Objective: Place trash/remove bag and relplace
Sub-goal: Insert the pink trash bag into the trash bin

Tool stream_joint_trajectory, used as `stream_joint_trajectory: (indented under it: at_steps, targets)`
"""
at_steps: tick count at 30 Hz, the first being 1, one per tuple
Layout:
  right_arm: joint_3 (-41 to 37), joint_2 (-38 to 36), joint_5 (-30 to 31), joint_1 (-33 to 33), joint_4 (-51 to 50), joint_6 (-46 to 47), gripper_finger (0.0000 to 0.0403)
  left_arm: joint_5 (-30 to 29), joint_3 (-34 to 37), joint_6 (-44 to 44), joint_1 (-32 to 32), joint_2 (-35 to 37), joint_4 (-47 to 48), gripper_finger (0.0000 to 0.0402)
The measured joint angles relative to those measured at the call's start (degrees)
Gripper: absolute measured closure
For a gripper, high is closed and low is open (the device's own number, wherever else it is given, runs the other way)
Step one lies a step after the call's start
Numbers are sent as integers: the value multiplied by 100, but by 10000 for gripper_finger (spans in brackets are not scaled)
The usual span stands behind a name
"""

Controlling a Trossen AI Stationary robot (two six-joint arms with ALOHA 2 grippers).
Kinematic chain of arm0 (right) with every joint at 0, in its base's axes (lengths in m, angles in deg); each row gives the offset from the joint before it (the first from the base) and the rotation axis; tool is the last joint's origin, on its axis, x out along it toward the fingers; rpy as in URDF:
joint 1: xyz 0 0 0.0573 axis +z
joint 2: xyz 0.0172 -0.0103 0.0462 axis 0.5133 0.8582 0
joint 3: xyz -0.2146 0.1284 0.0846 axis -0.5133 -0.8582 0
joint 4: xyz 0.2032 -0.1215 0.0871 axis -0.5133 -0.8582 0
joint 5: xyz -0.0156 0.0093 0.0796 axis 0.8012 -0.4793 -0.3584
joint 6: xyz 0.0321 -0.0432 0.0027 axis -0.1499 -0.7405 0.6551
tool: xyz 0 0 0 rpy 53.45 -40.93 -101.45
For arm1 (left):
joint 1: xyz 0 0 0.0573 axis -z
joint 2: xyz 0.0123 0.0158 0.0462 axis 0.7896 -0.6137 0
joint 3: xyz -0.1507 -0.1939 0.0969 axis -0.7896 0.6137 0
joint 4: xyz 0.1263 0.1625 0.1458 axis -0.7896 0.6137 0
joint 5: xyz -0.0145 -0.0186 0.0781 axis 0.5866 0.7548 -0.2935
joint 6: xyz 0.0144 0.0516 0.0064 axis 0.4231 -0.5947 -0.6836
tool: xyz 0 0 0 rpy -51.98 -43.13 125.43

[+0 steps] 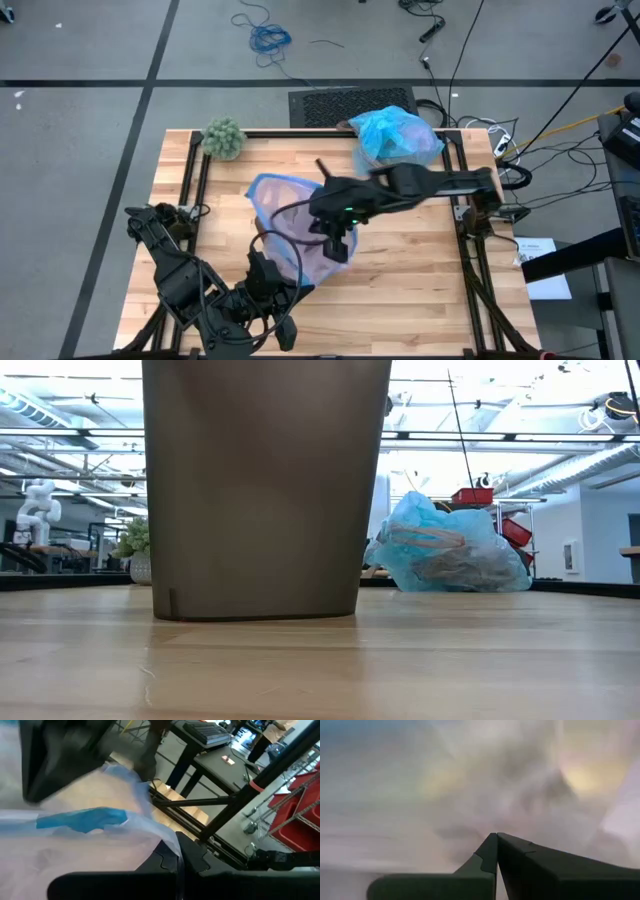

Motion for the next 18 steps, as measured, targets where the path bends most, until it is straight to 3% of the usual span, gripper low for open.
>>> stream_joint_trajectory:
  at_steps: [3,6,12,18]
  targets:
    - [-7,309,6,-140,-849,-3,403,-1,0,-75,30,0,-35,402]
    - [-11,439,4,-191,-995,-126,403,-72,0,-98,64,0,-1,402]
    - [-11,121,-65,-247,-417,-158,403,-178,0,-131,61,11,23,402]
    - [2,-232,-1058,-216,643,-244,403,-150,0,-284,66,111,20,402]
